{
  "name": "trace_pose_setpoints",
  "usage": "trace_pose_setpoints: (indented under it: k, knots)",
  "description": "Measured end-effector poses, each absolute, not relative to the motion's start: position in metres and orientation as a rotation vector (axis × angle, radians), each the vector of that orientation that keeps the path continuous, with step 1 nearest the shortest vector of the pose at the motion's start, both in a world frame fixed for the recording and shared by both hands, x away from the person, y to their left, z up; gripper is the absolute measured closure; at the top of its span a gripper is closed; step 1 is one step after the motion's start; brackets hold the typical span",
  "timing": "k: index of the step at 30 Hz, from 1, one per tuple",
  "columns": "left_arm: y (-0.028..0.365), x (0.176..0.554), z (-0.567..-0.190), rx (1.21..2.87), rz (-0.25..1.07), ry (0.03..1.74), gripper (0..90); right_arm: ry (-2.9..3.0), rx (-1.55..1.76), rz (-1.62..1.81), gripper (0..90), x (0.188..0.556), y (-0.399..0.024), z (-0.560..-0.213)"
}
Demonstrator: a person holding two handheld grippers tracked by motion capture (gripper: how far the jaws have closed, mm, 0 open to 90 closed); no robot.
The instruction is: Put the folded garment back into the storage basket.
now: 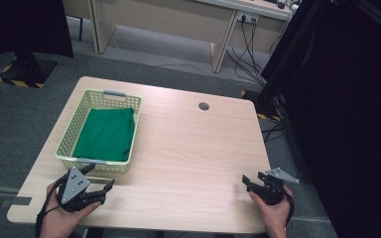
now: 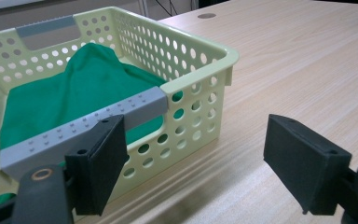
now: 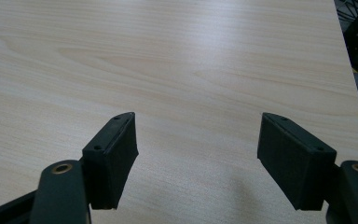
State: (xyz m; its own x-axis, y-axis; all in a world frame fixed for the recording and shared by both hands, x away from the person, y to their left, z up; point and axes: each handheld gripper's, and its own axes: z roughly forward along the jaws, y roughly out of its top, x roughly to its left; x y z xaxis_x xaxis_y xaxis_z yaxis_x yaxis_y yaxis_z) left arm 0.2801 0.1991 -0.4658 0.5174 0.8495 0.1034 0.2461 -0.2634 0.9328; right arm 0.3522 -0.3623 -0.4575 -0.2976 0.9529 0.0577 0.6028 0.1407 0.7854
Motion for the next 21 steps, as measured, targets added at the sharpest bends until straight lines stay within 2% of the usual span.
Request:
trace_pose_setpoints:
  k: [21]
  knots:
    - [0.199, 0.283, -0.477, 1.805, 0.757, 0.932, 21.3, 1.982, 1.485, 1.006, 28.8, 0.355, -0.357, -0.462]
